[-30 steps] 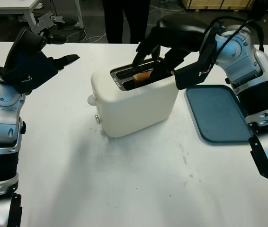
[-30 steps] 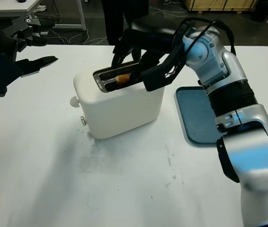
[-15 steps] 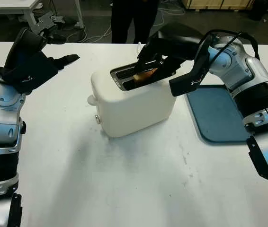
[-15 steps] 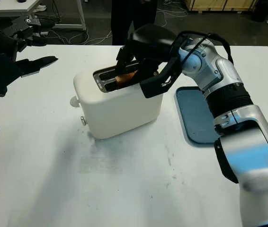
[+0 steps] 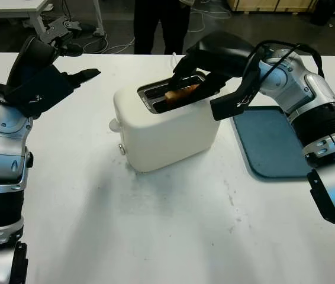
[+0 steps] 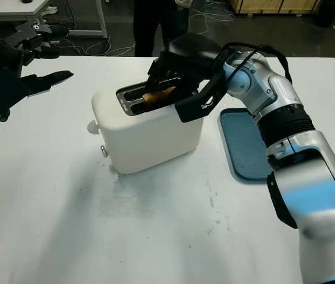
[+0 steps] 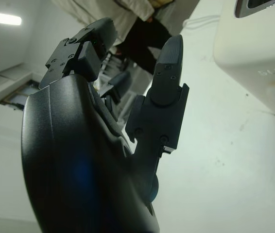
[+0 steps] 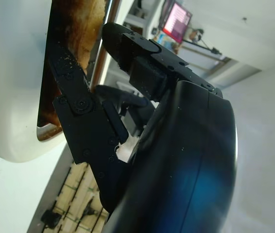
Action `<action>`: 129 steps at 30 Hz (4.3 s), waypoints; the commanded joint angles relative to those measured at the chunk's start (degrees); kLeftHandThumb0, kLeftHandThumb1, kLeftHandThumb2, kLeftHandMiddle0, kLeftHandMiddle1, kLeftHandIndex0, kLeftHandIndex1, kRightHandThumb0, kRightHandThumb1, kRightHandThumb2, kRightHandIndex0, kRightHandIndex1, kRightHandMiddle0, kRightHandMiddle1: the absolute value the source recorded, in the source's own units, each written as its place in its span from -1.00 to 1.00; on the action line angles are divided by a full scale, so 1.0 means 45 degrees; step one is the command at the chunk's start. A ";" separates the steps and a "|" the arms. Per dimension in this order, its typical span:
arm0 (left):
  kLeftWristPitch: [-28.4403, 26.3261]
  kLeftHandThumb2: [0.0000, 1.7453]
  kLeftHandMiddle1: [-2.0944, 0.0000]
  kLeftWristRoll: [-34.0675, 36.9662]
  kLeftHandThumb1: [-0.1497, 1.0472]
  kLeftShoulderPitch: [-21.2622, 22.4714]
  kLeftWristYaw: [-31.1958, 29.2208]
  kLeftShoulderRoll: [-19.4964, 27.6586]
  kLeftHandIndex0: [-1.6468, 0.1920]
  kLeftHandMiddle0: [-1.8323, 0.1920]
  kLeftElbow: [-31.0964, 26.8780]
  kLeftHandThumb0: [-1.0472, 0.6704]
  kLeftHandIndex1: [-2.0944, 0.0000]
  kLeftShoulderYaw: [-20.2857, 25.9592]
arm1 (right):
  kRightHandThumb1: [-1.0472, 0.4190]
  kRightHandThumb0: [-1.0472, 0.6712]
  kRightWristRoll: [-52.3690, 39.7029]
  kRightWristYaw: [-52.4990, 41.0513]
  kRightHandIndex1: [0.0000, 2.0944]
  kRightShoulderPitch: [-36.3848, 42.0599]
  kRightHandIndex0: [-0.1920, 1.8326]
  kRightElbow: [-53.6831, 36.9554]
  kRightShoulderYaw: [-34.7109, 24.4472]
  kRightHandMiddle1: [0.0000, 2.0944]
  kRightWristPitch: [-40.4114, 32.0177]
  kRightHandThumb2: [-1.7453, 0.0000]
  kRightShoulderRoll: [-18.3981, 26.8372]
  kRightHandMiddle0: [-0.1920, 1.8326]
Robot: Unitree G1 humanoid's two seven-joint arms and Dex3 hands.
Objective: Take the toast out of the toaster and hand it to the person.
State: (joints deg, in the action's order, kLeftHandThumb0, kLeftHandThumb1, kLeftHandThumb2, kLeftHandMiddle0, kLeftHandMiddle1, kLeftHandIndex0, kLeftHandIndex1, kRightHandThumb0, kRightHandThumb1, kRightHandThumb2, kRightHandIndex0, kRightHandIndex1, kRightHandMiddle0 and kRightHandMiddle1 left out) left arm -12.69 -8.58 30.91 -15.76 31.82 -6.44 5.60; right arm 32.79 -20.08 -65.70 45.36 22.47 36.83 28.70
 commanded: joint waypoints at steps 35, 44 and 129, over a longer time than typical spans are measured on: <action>0.0279 -0.96 0.08 -0.0020 0.79 -0.0141 0.0071 -0.0037 0.54 0.72 0.0187 -0.19 0.45 0.0046 | -0.83 -0.30 0.2462 0.4950 0.67 -0.1564 0.25 0.1139 0.0706 0.65 0.0980 0.56 0.0658 -0.10; 0.0176 -0.96 0.09 -0.0115 0.79 -0.0149 0.0090 -0.0007 0.53 0.71 0.0114 -0.19 0.46 0.0020 | -0.83 -0.38 0.1324 0.5560 0.67 -0.2893 0.23 0.3188 -0.0555 0.67 0.0880 0.50 0.0850 -0.07; -0.0110 -0.94 0.15 -0.0008 0.79 -0.0126 -0.0055 -0.0005 0.48 0.69 0.0119 -0.19 0.56 0.0007 | -0.83 0.09 -0.6215 0.4822 0.67 0.0318 -0.19 0.6831 -0.7489 0.67 -0.6779 0.57 -0.1585 -0.55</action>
State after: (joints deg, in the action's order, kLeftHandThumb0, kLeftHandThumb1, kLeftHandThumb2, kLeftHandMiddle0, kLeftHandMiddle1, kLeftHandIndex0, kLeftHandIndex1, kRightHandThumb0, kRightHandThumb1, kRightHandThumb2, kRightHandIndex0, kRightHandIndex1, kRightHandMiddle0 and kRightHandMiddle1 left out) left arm -12.73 -8.68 30.90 -15.79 31.66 -5.52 5.44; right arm 5.38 1.94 -64.73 75.77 -11.03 6.61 21.68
